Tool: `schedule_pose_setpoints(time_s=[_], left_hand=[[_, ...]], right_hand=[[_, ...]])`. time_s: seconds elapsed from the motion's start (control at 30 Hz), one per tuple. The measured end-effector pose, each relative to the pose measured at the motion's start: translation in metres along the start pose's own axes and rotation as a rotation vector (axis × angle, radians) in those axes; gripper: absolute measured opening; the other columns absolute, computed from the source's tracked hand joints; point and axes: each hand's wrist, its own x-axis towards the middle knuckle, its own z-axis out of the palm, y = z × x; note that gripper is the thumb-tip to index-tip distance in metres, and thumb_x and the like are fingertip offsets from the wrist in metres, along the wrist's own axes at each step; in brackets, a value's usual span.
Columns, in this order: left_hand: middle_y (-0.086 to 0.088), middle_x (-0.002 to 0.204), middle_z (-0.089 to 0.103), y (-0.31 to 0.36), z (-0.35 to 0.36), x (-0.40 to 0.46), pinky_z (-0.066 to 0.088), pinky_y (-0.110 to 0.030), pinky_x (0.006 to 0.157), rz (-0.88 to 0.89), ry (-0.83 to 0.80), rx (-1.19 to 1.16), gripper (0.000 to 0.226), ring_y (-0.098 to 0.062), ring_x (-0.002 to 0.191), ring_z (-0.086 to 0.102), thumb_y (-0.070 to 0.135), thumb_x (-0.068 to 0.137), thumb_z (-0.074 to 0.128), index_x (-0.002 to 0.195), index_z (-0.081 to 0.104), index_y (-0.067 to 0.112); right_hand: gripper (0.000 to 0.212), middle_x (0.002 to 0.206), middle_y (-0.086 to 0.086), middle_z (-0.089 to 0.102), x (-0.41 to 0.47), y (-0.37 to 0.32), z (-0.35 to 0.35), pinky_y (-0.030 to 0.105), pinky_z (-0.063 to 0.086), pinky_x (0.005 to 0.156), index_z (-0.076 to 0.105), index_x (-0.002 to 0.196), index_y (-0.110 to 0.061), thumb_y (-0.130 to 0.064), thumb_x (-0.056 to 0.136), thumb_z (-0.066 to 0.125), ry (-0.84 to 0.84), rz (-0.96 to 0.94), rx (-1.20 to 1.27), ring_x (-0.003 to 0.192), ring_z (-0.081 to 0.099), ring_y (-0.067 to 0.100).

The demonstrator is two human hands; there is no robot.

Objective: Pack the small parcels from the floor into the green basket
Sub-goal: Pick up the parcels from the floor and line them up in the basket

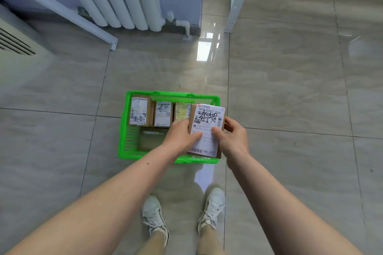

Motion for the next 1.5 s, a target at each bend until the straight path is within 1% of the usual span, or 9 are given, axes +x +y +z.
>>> schedule_pose_setpoints(time_s=[0.07, 0.2, 0.37, 0.57, 0.7, 0.8, 1.0, 1.3, 1.5], left_hand=[[-0.007, 0.115, 0.065, -0.026, -0.006, 0.008, 0.051, -0.038, 0.093, -0.031, 0.030, 0.010, 0.043, -0.025, 0.106, 0.062, 0.043, 0.079, 0.057, 0.113, 0.064, 0.018], [-0.014, 0.120, 0.058, -0.075, -0.005, 0.032, 0.045, -0.033, 0.092, -0.138, 0.089, 0.037, 0.040, -0.030, 0.112, 0.056, 0.036, 0.089, 0.059, 0.120, 0.057, 0.011], [-0.014, 0.134, 0.053, -0.125, 0.007, 0.067, 0.043, -0.039, 0.103, -0.153, 0.101, -0.015, 0.081, -0.031, 0.123, 0.052, 0.041, 0.082, 0.059, 0.151, 0.018, 0.026], [-0.017, 0.128, 0.045, -0.175, 0.030, 0.106, 0.041, -0.037, 0.102, -0.224, 0.100, -0.019, 0.092, -0.031, 0.123, 0.047, 0.029, 0.089, 0.060, 0.152, -0.006, 0.036], [-0.018, 0.127, 0.048, -0.198, 0.044, 0.132, 0.042, -0.041, 0.102, -0.264, 0.045, 0.014, 0.089, -0.032, 0.122, 0.048, 0.033, 0.087, 0.058, 0.152, -0.003, 0.038], [-0.011, 0.129, 0.055, -0.208, 0.054, 0.148, 0.045, -0.045, 0.099, -0.262, 0.026, 0.033, 0.084, -0.033, 0.118, 0.051, 0.039, 0.075, 0.053, 0.149, 0.013, 0.039], [-0.006, 0.125, 0.060, -0.227, 0.074, 0.179, 0.048, -0.045, 0.096, -0.285, 0.047, 0.041, 0.065, -0.033, 0.117, 0.054, 0.038, 0.076, 0.058, 0.137, 0.034, 0.032], [-0.013, 0.118, 0.058, -0.249, 0.101, 0.206, 0.048, -0.045, 0.094, -0.294, 0.107, 0.121, 0.052, -0.034, 0.113, 0.056, 0.031, 0.084, 0.065, 0.129, 0.042, 0.023], [-0.015, 0.120, 0.055, -0.254, 0.108, 0.214, 0.047, -0.045, 0.096, -0.274, 0.128, 0.130, 0.055, -0.036, 0.114, 0.056, 0.034, 0.086, 0.063, 0.133, 0.039, 0.020]], right_hand=[[0.040, 0.120, -0.001, 0.069, 0.001, 0.006, 0.026, 0.047, 0.052, 0.097, 0.065, 0.122, -0.023, -0.013, 0.083, 0.068, -0.032, 0.000, -0.013, 0.104, 0.067, 0.020], [0.043, 0.116, -0.009, 0.070, 0.016, 0.034, 0.073, 0.050, 0.053, 0.094, 0.065, 0.116, -0.034, -0.025, 0.074, 0.066, -0.073, 0.014, -0.056, 0.105, 0.068, 0.022], [0.046, 0.118, -0.009, 0.070, 0.048, 0.070, 0.116, 0.045, 0.052, 0.097, 0.061, 0.124, -0.030, -0.023, 0.080, 0.065, -0.113, 0.005, -0.134, 0.109, 0.067, 0.018], [0.056, 0.123, -0.008, 0.068, 0.082, 0.117, 0.158, 0.042, 0.051, 0.099, 0.057, 0.128, -0.028, -0.034, 0.072, 0.054, -0.109, -0.020, -0.223, 0.111, 0.065, 0.020], [0.036, 0.118, -0.008, 0.069, 0.100, 0.135, 0.167, 0.023, 0.040, 0.083, 0.062, 0.122, -0.025, -0.019, 0.087, 0.058, -0.096, 0.015, -0.334, 0.110, 0.062, 0.019], [0.031, 0.117, -0.001, 0.070, 0.115, 0.151, 0.175, 0.028, 0.043, 0.089, 0.063, 0.118, -0.021, -0.016, 0.087, 0.058, -0.085, 0.021, -0.339, 0.110, 0.061, 0.024], [0.028, 0.116, 0.006, 0.069, 0.147, 0.173, 0.193, 0.034, 0.044, 0.096, 0.064, 0.115, -0.018, -0.012, 0.088, 0.057, -0.041, 0.050, -0.379, 0.111, 0.060, 0.027], [0.030, 0.112, 0.003, 0.067, 0.178, 0.206, 0.206, 0.040, 0.049, 0.091, 0.062, 0.109, -0.020, -0.030, 0.081, 0.068, 0.085, 0.059, -0.578, 0.110, 0.060, 0.028], [0.033, 0.113, 0.003, 0.055, 0.181, 0.206, 0.207, 0.041, 0.040, 0.097, 0.058, 0.103, -0.024, -0.035, 0.077, 0.075, 0.229, 0.053, -0.657, 0.114, 0.053, 0.027]])
